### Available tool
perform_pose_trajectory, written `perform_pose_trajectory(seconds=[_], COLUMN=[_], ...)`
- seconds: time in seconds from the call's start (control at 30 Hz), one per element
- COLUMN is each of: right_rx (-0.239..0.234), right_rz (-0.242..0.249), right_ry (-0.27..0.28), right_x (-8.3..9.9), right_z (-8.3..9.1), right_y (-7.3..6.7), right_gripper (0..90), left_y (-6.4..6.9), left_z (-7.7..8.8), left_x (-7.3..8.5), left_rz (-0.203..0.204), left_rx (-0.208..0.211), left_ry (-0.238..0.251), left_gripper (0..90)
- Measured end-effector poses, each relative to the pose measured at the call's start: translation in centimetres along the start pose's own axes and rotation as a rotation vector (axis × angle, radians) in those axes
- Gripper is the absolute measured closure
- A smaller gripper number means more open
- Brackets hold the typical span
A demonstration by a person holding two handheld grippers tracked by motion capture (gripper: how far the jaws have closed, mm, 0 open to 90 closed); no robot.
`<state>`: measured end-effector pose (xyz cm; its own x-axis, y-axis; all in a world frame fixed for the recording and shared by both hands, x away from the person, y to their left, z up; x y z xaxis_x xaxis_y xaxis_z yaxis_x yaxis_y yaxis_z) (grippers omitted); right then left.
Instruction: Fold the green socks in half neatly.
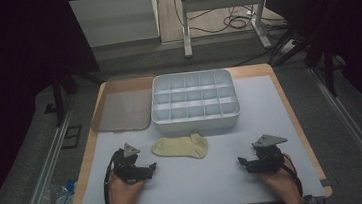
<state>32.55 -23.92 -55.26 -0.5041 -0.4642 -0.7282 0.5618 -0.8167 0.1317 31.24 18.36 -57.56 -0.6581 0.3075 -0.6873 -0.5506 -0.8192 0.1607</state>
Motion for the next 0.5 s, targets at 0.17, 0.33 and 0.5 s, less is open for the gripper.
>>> perform_pose_trajectory(seconds=[0.17,0.33,0.5], right_rx=[0.000,0.000,0.000], right_rz=[0.000,0.000,0.000], right_ry=[0.000,0.000,0.000], right_x=[0.00,0.01,0.01], right_z=[0.00,0.00,0.00], right_y=[0.00,0.01,0.01], right_gripper=[21.9,21.9,21.9], left_y=[0.04,0.06,0.03], left_z=[-0.02,-0.02,0.00], left_x=[0.00,-0.01,0.00], left_rz=[-0.002,-0.004,-0.001], left_rx=[-0.004,-0.005,-0.002], left_ry=[0.000,-0.001,0.000], left_gripper=[0.0,0.0,0.0])
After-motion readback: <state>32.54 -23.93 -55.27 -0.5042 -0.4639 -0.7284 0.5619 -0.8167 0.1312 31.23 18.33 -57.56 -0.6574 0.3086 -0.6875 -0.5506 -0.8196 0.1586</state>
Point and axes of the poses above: each handheld gripper's, and its own axes: z roughly backward along the jaws, x roughly out of its underside, y roughly to its right, the point moved 3 cm from there along -z, roughly forward along the jaws, and after that the axes turned 8 degrees about x, right-handed, at the moved point
